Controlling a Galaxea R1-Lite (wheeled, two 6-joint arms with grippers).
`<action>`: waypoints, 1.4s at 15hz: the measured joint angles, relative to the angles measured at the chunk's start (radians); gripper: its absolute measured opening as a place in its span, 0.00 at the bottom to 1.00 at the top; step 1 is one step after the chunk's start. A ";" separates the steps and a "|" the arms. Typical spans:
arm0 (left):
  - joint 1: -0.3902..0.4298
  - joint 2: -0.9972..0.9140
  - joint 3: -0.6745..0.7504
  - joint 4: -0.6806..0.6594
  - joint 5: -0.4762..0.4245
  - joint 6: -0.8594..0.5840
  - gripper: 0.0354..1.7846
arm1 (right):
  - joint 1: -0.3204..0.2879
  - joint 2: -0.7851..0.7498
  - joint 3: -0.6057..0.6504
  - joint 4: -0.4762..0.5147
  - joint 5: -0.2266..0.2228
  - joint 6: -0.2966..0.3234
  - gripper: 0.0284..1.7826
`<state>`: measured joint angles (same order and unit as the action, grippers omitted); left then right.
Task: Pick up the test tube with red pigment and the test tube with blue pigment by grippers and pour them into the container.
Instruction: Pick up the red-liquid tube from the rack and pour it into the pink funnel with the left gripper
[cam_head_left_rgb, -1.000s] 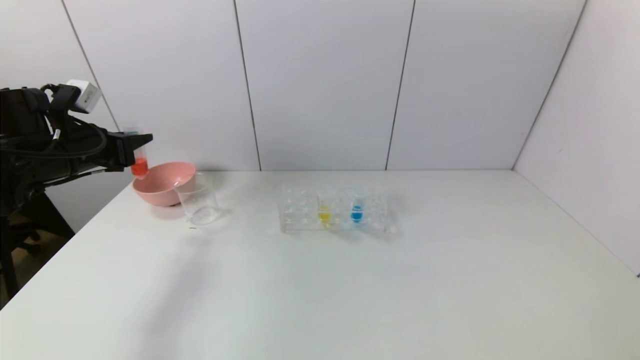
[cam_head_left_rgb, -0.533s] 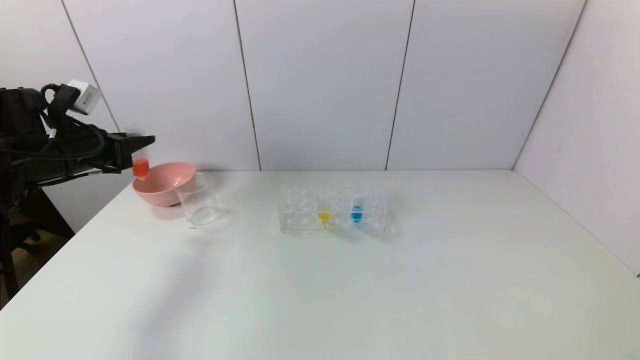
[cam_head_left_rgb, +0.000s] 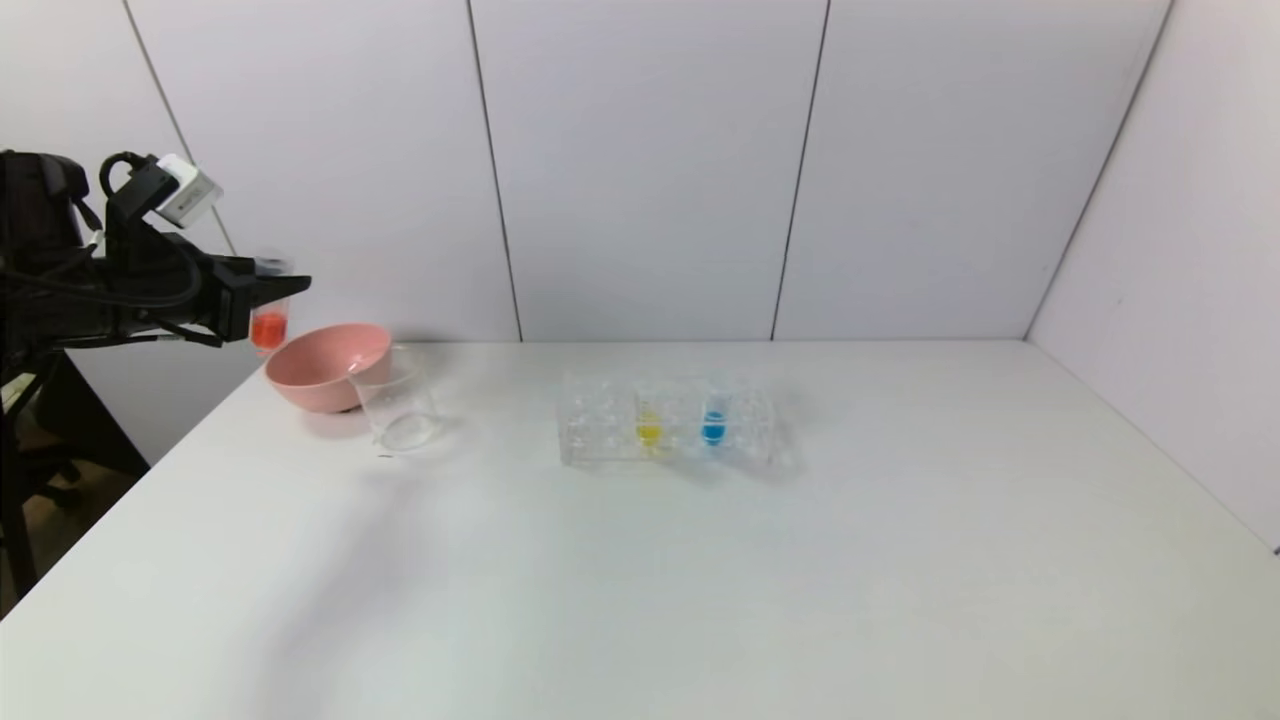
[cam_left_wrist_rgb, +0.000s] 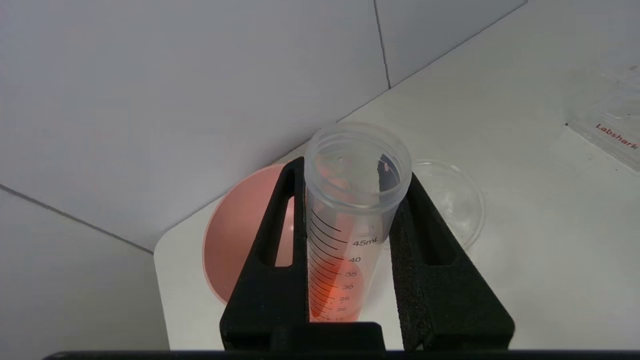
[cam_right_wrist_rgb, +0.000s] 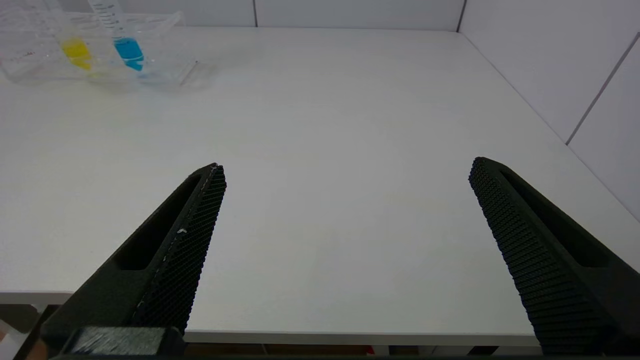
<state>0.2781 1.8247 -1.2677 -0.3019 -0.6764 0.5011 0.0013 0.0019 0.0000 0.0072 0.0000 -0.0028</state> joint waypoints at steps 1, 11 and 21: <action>0.000 0.013 -0.018 0.003 -0.023 0.017 0.26 | 0.000 0.000 0.000 0.000 0.000 0.000 1.00; 0.026 0.137 -0.322 0.381 -0.143 0.375 0.26 | 0.000 0.000 0.000 0.000 0.000 0.000 1.00; 0.037 0.234 -0.575 0.770 -0.144 0.751 0.26 | 0.000 0.000 0.000 0.000 0.000 0.000 1.00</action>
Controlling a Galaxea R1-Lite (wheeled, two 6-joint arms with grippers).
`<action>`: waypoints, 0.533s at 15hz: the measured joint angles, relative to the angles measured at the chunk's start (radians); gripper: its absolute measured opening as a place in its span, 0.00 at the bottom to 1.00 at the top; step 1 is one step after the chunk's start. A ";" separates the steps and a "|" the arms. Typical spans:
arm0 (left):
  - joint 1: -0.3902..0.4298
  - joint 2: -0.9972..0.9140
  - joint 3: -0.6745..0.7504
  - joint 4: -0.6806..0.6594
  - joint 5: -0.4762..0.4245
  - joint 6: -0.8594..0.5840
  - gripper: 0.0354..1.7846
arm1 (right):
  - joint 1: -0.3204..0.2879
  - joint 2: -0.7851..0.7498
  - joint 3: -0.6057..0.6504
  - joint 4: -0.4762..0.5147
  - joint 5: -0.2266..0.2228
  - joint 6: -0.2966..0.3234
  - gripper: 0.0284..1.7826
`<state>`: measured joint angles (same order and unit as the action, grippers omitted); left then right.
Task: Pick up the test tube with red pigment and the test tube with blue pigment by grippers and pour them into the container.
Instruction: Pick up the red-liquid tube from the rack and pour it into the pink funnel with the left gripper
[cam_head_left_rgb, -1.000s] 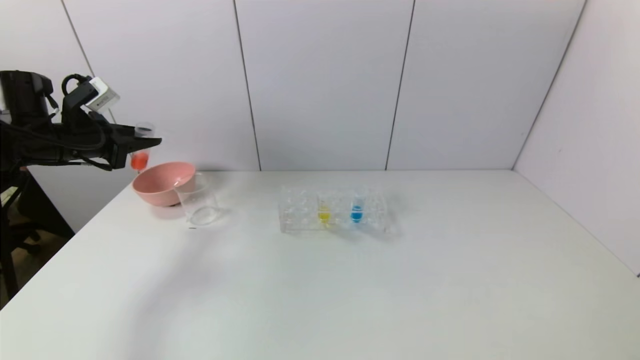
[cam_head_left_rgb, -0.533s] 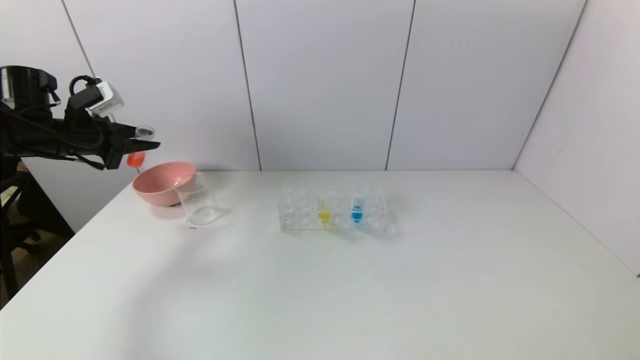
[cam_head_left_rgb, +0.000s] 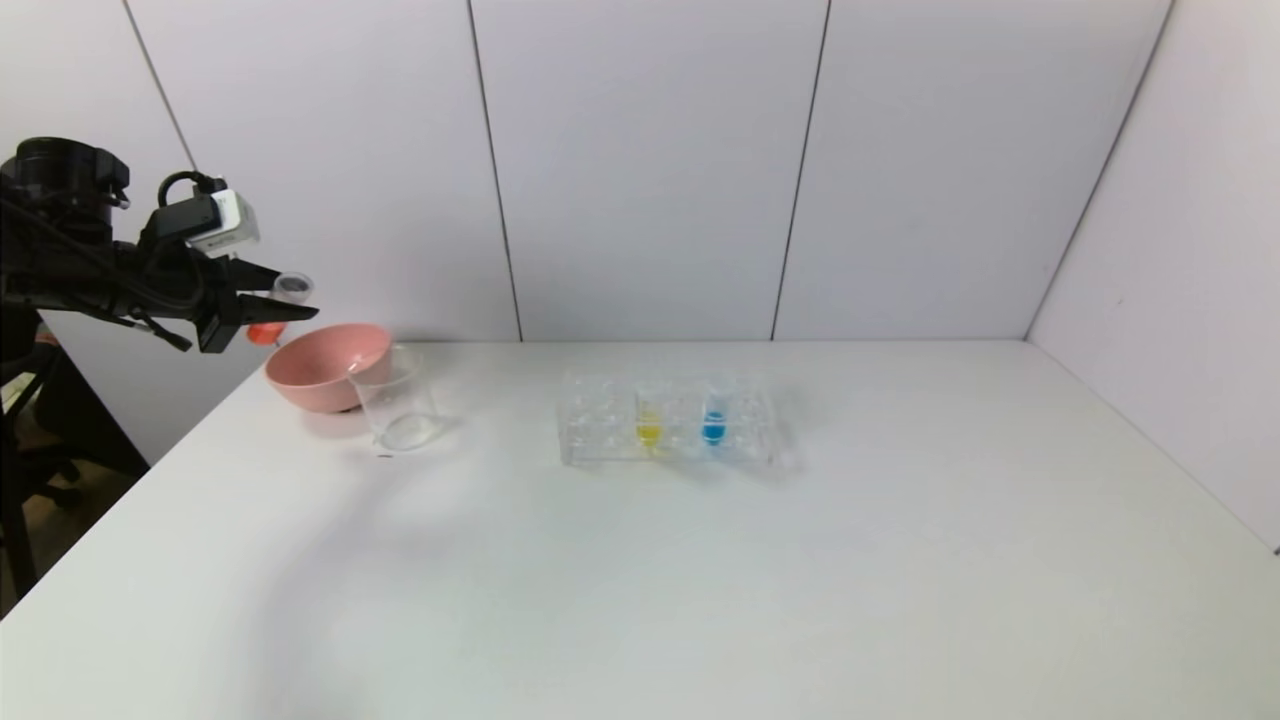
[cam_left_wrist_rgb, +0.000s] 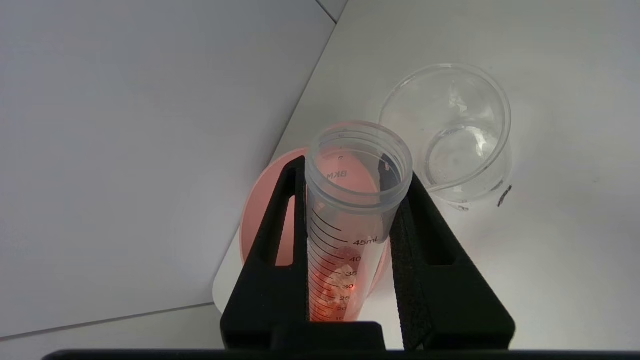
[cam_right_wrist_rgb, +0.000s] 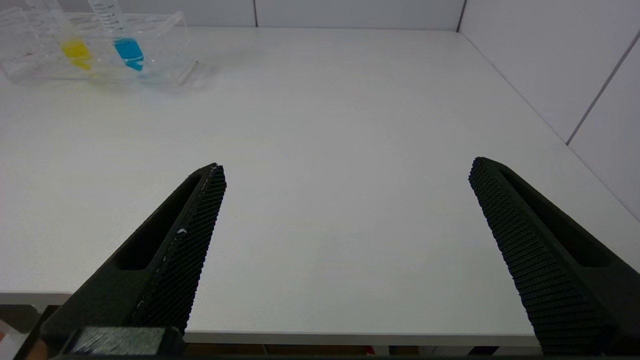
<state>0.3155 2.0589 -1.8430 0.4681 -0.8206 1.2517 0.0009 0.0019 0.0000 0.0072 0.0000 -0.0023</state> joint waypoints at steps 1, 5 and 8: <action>0.000 0.010 -0.017 0.021 0.001 0.016 0.26 | 0.000 0.000 0.000 0.000 0.000 0.000 1.00; 0.000 0.049 -0.105 0.124 0.002 0.123 0.26 | 0.000 0.000 0.000 0.000 0.000 0.000 1.00; -0.004 0.069 -0.130 0.150 0.003 0.146 0.26 | 0.000 0.000 0.000 0.000 0.000 0.000 1.00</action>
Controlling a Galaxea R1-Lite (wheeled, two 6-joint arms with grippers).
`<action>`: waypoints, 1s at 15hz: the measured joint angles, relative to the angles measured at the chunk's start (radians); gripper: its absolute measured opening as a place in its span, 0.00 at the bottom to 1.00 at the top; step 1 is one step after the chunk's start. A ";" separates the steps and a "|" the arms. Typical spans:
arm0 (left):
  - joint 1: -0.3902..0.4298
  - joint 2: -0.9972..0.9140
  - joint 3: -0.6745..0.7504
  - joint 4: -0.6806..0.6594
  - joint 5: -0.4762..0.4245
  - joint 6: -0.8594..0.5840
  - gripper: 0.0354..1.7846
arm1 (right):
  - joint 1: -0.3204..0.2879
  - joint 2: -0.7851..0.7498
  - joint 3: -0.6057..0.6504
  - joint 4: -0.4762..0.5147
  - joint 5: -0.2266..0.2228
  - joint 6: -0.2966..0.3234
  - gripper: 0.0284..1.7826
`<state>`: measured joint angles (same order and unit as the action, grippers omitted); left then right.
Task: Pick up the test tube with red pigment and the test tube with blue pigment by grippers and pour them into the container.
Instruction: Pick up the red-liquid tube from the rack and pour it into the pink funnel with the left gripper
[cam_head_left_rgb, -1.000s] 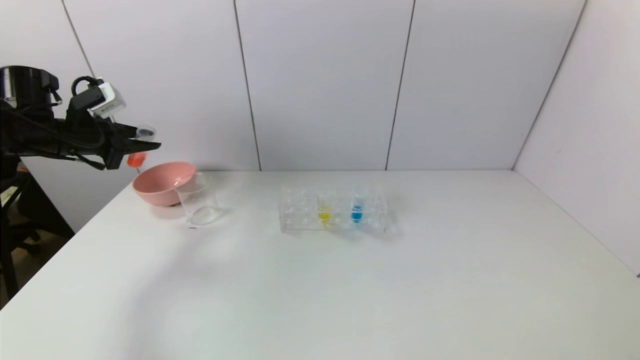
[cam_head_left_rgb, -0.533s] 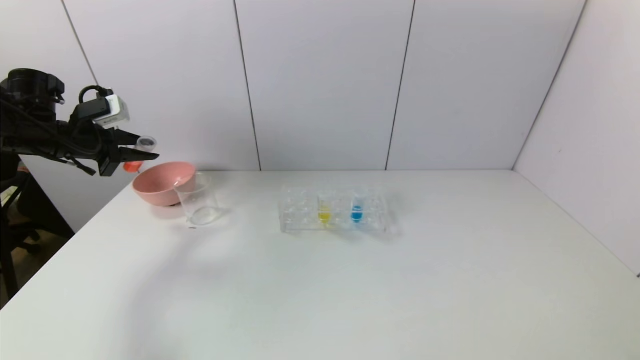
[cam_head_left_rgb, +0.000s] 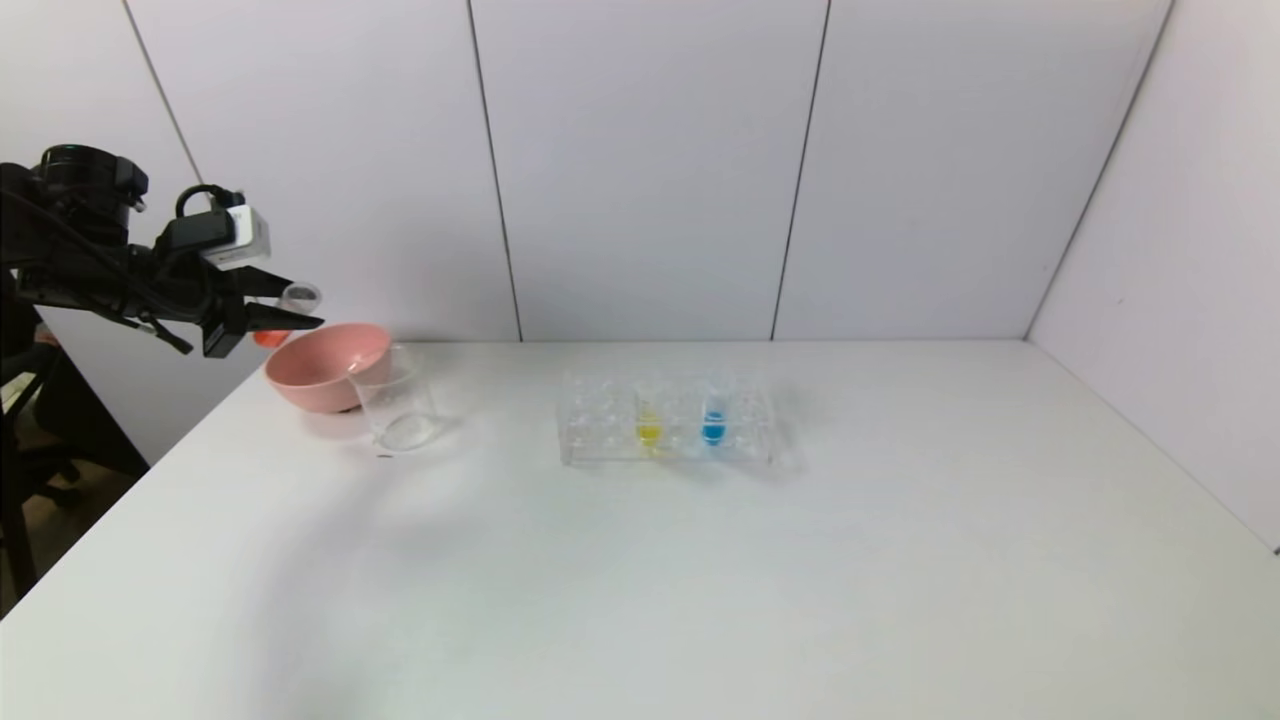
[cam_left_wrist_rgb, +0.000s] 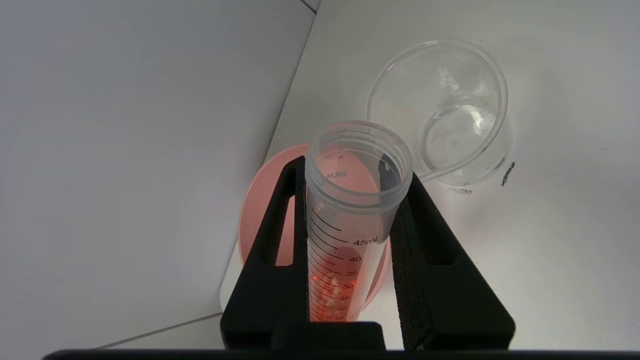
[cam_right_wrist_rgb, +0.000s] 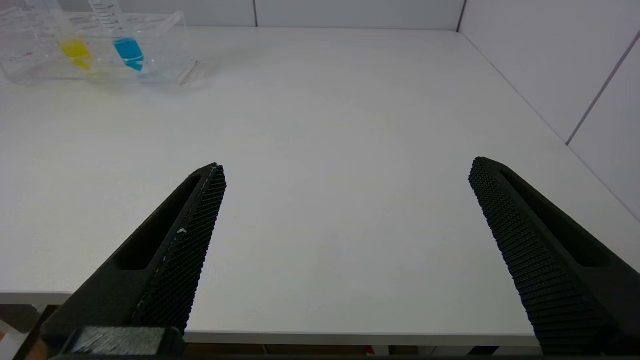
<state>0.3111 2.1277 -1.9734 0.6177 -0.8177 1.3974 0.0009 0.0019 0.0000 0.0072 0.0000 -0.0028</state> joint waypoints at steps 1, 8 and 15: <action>0.000 0.002 -0.001 0.001 0.000 0.003 0.26 | 0.000 0.000 0.000 0.000 0.000 0.000 1.00; -0.018 0.009 -0.005 0.032 0.074 0.049 0.26 | 0.000 0.000 0.000 0.000 0.000 0.000 1.00; -0.046 0.008 -0.017 0.145 0.247 0.104 0.26 | 0.000 0.000 0.000 0.000 0.000 0.000 1.00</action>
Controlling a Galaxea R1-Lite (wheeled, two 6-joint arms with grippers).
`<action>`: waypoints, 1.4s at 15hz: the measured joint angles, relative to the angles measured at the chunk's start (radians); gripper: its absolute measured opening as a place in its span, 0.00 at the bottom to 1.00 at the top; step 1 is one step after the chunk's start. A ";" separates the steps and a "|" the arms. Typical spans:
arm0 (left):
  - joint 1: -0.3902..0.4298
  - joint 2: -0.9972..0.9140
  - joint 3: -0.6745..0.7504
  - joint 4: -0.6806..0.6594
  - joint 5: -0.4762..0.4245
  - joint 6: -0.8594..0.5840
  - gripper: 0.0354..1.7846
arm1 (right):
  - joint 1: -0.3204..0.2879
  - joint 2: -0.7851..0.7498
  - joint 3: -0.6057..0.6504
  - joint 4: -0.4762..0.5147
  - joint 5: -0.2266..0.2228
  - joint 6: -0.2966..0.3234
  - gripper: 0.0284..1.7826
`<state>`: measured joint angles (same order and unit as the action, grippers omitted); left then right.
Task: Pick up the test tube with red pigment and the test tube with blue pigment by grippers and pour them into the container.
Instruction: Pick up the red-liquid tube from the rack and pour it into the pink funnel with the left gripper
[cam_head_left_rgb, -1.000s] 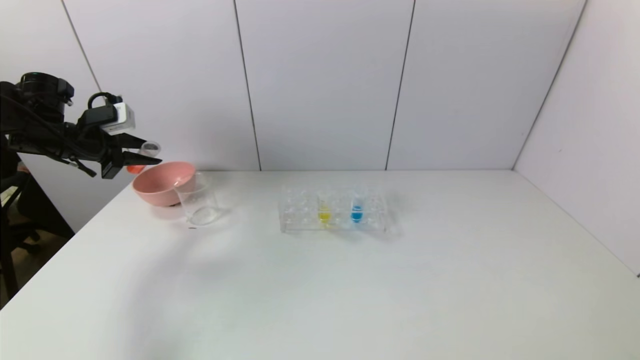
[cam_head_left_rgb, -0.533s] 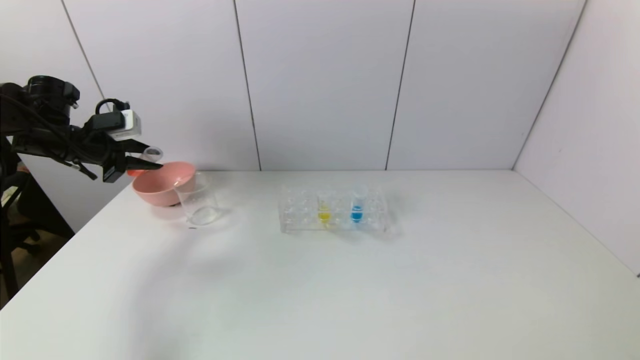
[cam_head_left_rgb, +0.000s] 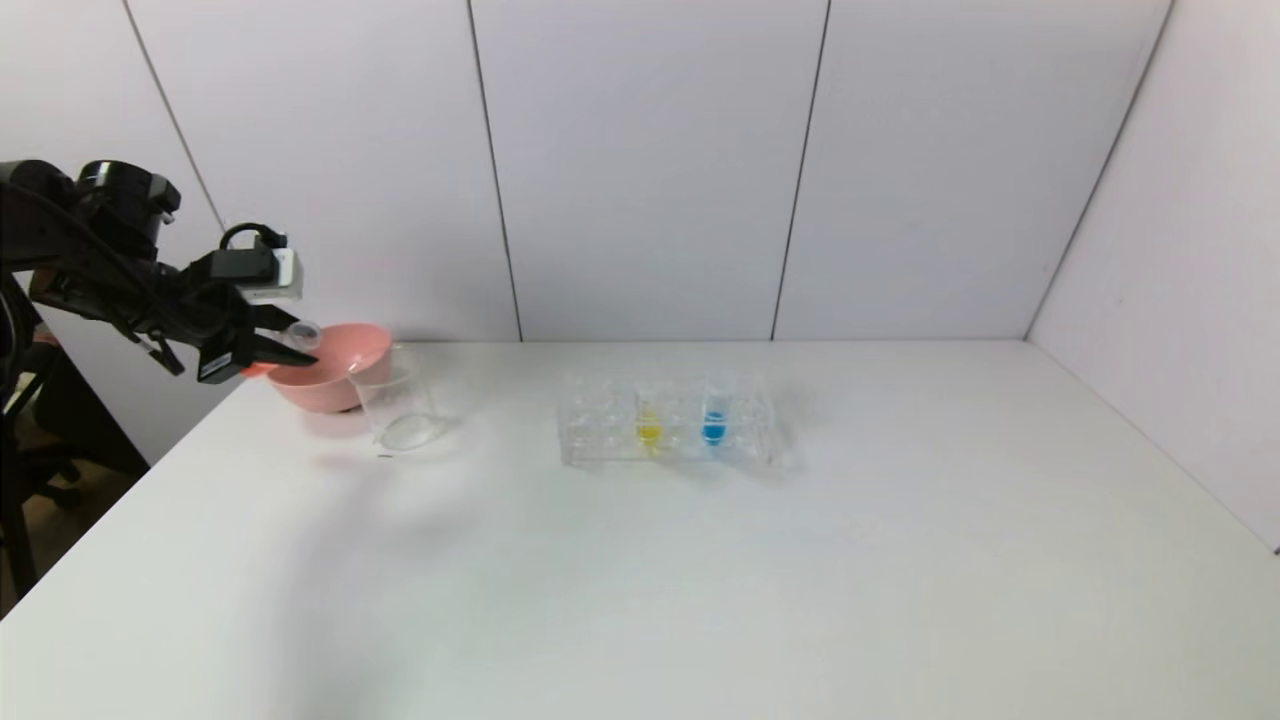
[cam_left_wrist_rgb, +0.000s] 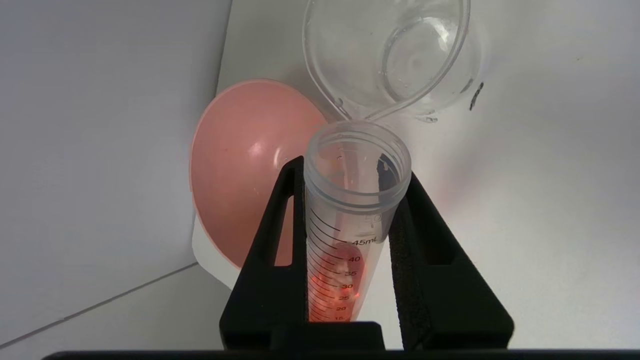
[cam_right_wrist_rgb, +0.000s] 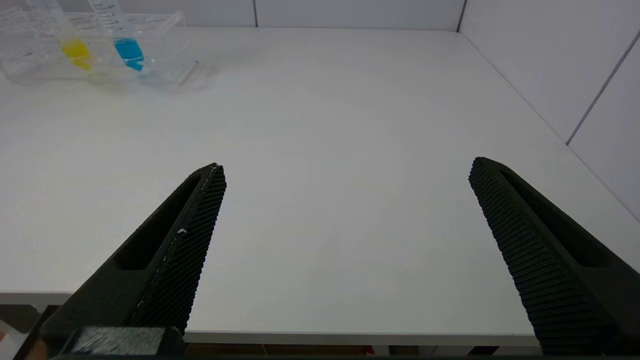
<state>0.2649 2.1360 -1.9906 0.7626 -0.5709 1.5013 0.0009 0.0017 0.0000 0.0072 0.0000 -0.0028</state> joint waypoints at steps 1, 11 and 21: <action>-0.007 0.000 0.000 0.003 0.017 0.002 0.26 | 0.000 0.000 0.000 0.000 0.000 0.000 1.00; -0.053 0.003 -0.015 0.013 0.137 0.055 0.26 | 0.000 0.000 0.000 0.000 0.000 0.000 1.00; -0.089 0.003 -0.026 0.011 0.238 0.044 0.26 | 0.000 0.000 0.000 0.000 0.000 0.000 1.00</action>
<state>0.1764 2.1387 -2.0170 0.7734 -0.3328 1.5455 0.0009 0.0019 0.0000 0.0077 0.0000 -0.0028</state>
